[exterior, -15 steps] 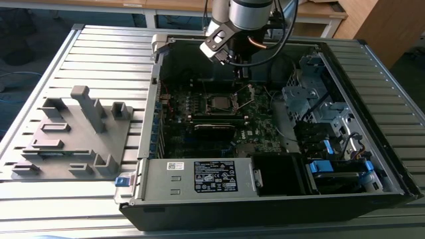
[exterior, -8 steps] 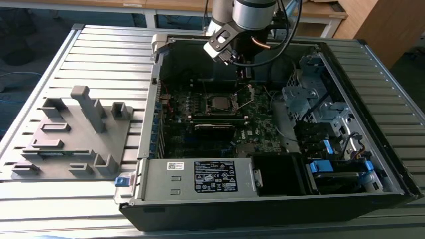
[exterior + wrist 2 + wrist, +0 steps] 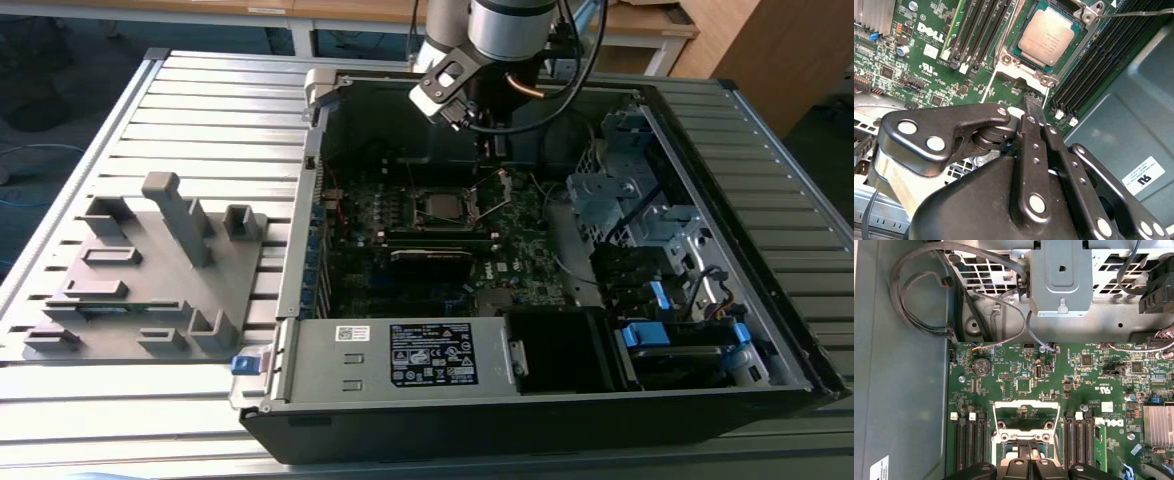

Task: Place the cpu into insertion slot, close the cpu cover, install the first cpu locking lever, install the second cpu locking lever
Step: 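Close the cpu cover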

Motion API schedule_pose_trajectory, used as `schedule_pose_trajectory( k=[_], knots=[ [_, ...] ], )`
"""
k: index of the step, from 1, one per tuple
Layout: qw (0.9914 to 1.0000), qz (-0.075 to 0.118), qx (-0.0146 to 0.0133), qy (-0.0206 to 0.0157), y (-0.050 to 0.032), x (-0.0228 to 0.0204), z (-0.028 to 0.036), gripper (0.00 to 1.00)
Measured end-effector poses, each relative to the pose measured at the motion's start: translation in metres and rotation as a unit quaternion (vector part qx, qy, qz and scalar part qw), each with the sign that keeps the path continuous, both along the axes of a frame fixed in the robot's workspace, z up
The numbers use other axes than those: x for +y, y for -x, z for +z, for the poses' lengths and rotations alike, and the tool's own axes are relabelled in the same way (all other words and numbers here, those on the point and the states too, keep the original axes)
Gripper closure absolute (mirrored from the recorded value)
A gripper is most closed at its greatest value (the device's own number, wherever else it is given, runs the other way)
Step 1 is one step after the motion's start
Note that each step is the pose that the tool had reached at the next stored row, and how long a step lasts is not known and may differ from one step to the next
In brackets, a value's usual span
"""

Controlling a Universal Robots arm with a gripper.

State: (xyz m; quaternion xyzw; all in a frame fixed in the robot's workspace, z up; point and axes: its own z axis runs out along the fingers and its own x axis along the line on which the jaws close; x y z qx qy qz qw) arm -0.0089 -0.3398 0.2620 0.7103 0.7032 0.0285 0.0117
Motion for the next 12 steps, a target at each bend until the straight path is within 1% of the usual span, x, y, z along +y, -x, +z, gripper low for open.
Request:
schedule_pose_trajectory(
  k=[12],
  knots=[
    [1.0,0.0,0.0,0.0,-0.0031,0.0,0.0,0.89]
  ],
)
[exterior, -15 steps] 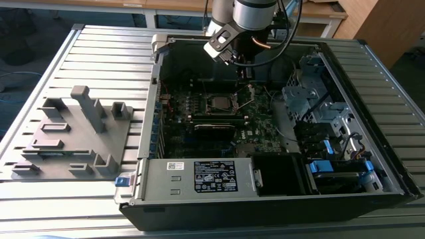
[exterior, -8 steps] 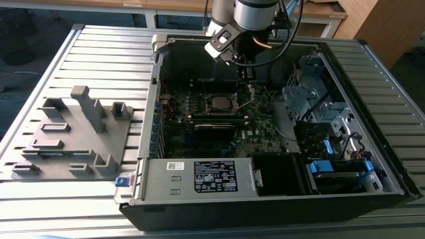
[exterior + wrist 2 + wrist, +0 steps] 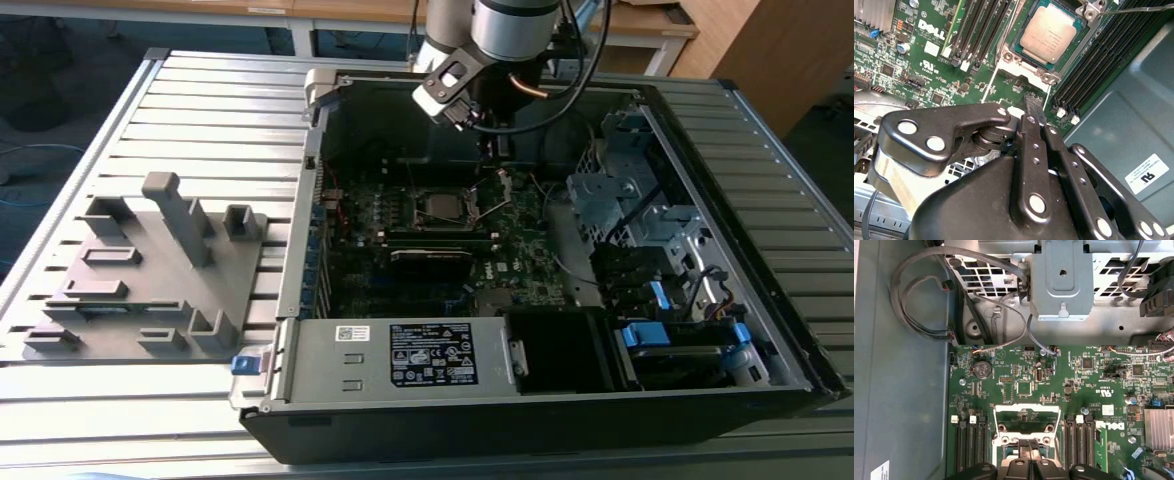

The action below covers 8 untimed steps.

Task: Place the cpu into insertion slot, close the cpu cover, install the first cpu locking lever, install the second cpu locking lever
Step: 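Close the cpu cover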

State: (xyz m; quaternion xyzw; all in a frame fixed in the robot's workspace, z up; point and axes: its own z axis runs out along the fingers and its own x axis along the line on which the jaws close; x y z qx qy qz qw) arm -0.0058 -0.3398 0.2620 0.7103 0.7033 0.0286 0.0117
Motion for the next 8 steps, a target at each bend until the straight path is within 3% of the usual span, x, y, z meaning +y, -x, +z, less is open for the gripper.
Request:
schedule_pose_trajectory(
  k=[8],
  knots=[
    [1.0,0.0,0.0,0.0,-0.0016,0.0,0.0,0.89]
  ],
)
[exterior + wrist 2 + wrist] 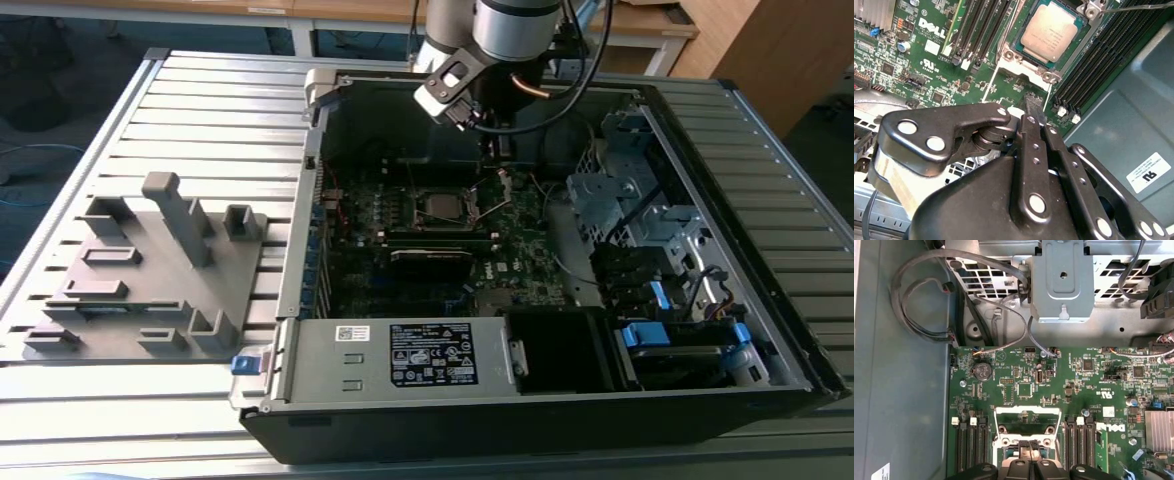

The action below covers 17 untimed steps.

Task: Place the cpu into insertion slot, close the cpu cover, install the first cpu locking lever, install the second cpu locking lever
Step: 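Close the cpu cover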

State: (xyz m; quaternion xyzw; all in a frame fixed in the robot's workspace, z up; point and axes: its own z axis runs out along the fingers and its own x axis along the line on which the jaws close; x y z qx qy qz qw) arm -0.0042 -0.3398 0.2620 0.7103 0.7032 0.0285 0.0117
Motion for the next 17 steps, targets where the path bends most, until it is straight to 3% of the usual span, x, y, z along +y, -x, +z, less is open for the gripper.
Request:
schedule_pose_trajectory(
  k=[17],
  knots=[
    [1.0,0.0,0.0,0.0,-0.0028,0.0,0.0,0.89]
  ],
)
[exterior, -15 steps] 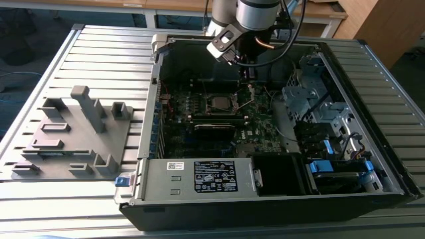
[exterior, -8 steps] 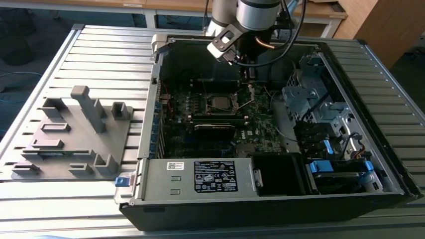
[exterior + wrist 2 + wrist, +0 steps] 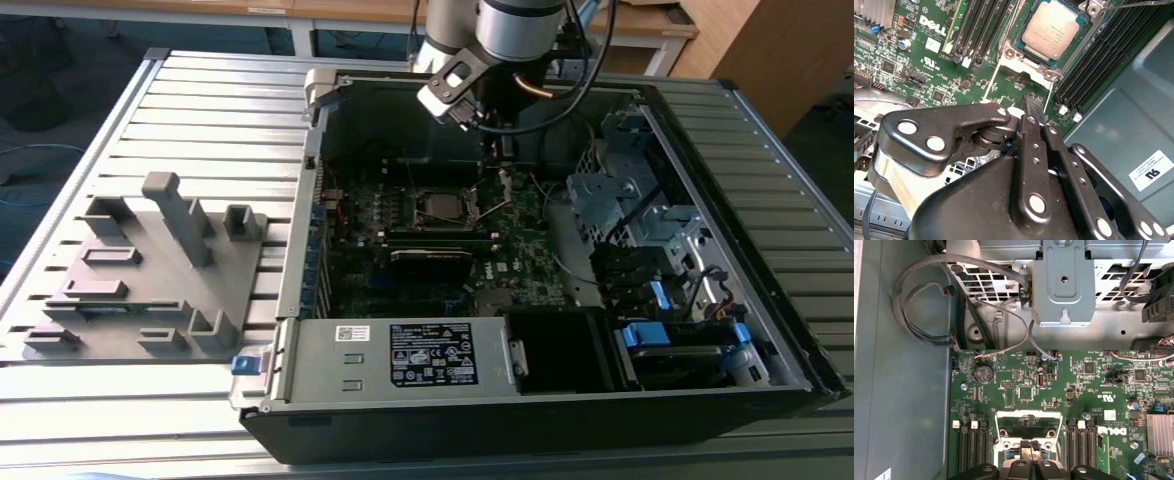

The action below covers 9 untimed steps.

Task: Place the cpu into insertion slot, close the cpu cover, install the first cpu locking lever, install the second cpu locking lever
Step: 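Close the cpu cover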

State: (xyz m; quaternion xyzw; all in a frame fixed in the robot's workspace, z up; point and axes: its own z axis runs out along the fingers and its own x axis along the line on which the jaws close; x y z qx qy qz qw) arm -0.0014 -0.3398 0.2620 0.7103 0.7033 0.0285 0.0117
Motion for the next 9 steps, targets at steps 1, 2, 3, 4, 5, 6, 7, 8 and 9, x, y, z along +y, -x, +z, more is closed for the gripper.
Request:
schedule_pose_trajectory(
  k=[1,2,3,4,5,6,7,8,9],
  knots=[
    [1.0,0.0,0.0,0.0,-0.0002,0.0,0.0,0.89],
    [1.0,0.0,0.0,0.0,-0.0003,0.0,0.0,0.89],
    [1.0,0.0,0.0,0.0,-0.0004,0.0,0.0,0.89],
    [1.0,0.0,0.0,0.0,-0.0005,0.0,0.0,0.89],
    [1.0,0.0,0.0,0.0,-0.0007,0.0,0.0,0.89],
    [1.0,0.0,0.0,0.0,-0.0007,0.0,0.0,0.89],
    [1.0,0.0,0.0,0.0,-0.0007,0.0,0.0,0.89],
    [1.0,0.0,0.0,0.0,-0.0008,0.0,0.0,0.89],
    [1.0,0.0,0.0,0.0,-0.0009,0.0,0.0,0.89]
  ],
)
